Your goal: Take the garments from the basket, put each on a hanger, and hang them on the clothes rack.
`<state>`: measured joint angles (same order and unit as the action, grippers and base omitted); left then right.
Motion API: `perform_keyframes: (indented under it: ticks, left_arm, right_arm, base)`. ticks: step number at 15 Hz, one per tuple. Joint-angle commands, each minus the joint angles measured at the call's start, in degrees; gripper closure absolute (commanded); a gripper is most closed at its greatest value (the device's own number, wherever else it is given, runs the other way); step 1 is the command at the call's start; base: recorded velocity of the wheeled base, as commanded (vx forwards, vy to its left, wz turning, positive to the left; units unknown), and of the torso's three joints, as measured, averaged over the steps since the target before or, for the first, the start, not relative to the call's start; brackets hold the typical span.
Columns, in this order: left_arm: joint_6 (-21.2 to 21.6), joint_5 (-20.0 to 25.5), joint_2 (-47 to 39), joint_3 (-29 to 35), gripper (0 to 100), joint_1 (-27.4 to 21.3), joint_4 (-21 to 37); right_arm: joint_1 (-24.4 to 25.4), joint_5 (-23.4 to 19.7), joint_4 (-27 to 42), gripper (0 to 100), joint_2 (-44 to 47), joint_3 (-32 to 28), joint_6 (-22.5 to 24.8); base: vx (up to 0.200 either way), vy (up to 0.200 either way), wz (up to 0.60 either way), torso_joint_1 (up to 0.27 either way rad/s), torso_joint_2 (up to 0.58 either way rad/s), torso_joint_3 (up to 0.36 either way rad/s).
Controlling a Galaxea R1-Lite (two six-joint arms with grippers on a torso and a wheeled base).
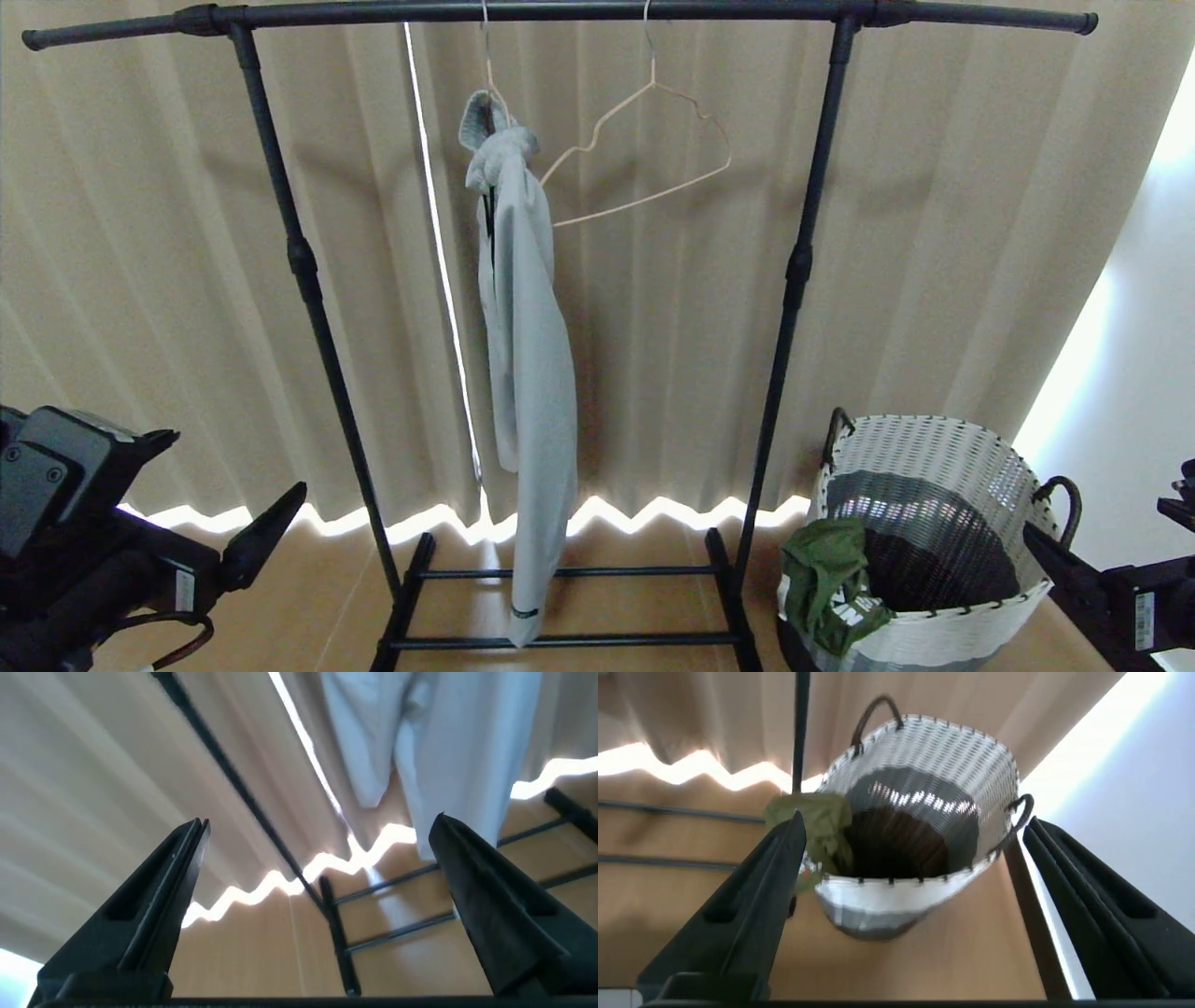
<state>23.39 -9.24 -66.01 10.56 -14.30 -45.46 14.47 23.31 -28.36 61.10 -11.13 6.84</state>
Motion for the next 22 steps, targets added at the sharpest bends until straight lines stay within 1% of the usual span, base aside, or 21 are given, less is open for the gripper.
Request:
perform_keyframes:
  ticks: [1,4,6,8,9,11,12,14,15,17,19,22]
  left_arm:
    - [-0.01,-0.08,0.01,-0.19,0,-0.29,0.02]
    - [-0.01,-0.08,-0.08,-0.27,0,-0.38,0.02]
    - [0.34,-0.08,0.01,-0.80,0,-0.38,0.02]
    - [0.42,0.01,0.01,-1.06,0,-0.47,-0.07]
    - [0.25,0.01,-0.26,-1.33,0,-2.14,-0.07]
    - [0.07,0.01,-0.96,-1.86,0,-6.35,0.02]
    - [-0.01,-0.08,-1.75,-3.00,0,-10.22,0.02]
    - [-0.01,-0.08,-2.37,-3.35,0,-12.95,0.02]
    - [-0.01,-0.08,-2.19,-3.35,0,-12.95,-0.07]
    - [-0.45,-0.08,-1.93,-3.09,0,-12.95,-0.16]
    - [-0.98,-0.08,-1.93,-3.00,0,-12.95,-0.16]
    - [-1.16,-0.08,-1.66,-2.82,0,-12.95,-0.16]
  right_arm:
    - [0.03,-0.02,-0.03,0,-0.54,0.14,0.02]
    - [0.03,-0.02,0.23,0,-0.63,0.23,-0.07]
    - [0.03,-0.11,-0.12,0,-0.72,1.73,-0.07]
    - [0.03,-0.81,0.41,0,-0.54,3.57,0.10]
    - [0.03,-2.74,0.85,0,0.51,3.31,0.72]
    - [0.03,-3.71,1.29,0,4.56,2.96,3.27]
    - [0.03,-3.80,1.37,0,9.30,1.73,4.85]
    - [0.03,-3.88,2.60,0,18.97,-2.05,5.11]
    - [0.03,-3.88,4.45,0,23.80,-4.60,5.03]
    - [0.73,-3.88,8.14,0,29.43,-8.29,4.67]
    - [4.07,-3.88,11.13,0,33.38,-10.67,3.44]
    - [9.70,-3.88,13.15,0,41.91,-13.13,-2.18]
  base:
    - [0.200,0.000,0.00,0.007,0.00,0.002]
    - [0.200,0.000,0.00,0.009,0.00,-0.001]
    - [0.200,0.000,0.00,0.000,0.00,0.002]
    - [0.000,0.000,0.00,0.000,0.00,0.000]
    - [0.000,0.000,0.00,0.000,0.00,0.000]
    - [0.000,0.000,0.00,0.000,0.00,0.000]
    - [0.000,0.000,0.00,0.000,0.00,0.000]
    - [0.000,0.000,0.00,0.000,0.00,0.000]
    - [0.000,0.000,0.00,0.000,0.00,0.000]
    - [0.000,0.000,0.00,0.000,0.00,0.000]
    - [0.000,0.000,0.00,0.000,0.00,0.000]
    - [0.000,0.000,0.00,0.000,0.00,0.000]
